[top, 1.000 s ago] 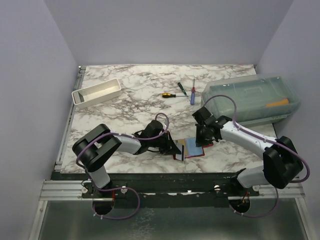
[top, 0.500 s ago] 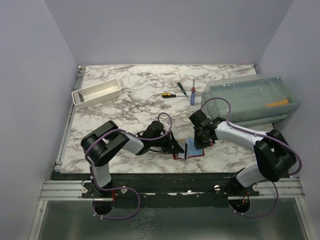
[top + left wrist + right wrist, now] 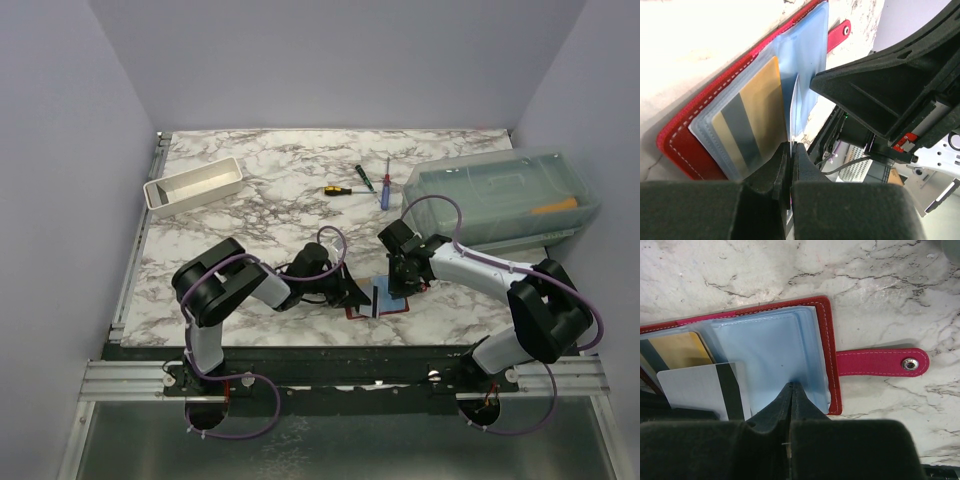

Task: Put the credit cards into the card holder
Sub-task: Insert the credit card into the card holder.

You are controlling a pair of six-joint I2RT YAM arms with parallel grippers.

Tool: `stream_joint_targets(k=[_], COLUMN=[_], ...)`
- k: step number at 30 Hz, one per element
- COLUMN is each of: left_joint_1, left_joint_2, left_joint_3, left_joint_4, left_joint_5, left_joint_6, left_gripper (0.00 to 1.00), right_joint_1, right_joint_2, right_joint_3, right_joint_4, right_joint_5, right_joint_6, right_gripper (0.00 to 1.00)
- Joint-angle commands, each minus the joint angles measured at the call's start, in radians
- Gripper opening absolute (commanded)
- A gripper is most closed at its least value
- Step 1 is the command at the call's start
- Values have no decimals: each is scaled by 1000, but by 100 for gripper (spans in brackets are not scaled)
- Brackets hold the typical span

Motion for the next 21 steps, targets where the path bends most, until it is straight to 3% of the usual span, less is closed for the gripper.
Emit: stream_joint_targets(k=[1, 12, 21], left_joint_1=[-6, -4, -43], left_joint_2=[37, 40, 81], left_joint_3=[23, 17, 22], left_joint_4=[45, 81, 138], left_joint_5=[-60, -172, -181], left_joint_6=[-11, 11, -38], left_gripper=[0, 0, 0], right_joint_1=[-9, -9, -9], right_joint_2=[28, 20, -3], right_joint_3=[-17, -30, -22], right_joint_4=[3, 3, -14], right_joint_5=[40, 35, 29], right_joint_6=[16, 13, 27], right_gripper=[2, 2, 4])
